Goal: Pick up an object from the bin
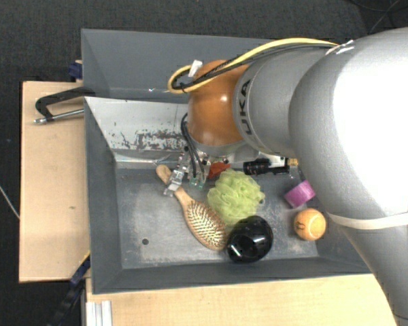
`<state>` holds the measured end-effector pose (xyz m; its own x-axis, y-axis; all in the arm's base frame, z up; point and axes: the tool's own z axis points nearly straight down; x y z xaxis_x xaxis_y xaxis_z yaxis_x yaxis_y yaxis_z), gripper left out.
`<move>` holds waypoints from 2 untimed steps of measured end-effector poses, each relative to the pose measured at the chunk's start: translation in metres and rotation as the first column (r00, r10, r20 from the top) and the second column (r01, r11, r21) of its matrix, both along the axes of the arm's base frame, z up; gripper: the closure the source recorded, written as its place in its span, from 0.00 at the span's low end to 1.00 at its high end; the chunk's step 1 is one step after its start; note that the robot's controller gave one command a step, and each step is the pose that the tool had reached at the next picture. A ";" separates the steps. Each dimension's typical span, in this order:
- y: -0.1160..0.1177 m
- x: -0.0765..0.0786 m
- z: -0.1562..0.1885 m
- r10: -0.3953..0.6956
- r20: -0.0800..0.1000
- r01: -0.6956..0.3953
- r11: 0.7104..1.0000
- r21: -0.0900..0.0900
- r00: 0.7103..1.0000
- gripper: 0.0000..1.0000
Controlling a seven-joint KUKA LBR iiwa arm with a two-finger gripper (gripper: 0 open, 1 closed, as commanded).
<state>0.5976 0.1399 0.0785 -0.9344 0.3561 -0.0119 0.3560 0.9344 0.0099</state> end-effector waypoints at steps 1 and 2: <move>0.001 -0.001 0.016 0.000 -0.007 0.000 1.000 0.001 1.000 1.00; 0.002 0.000 0.030 0.001 -0.007 -0.001 1.000 0.001 1.000 1.00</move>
Offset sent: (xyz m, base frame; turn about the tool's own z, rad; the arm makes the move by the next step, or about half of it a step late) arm 0.0000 -0.0002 0.0573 -0.0001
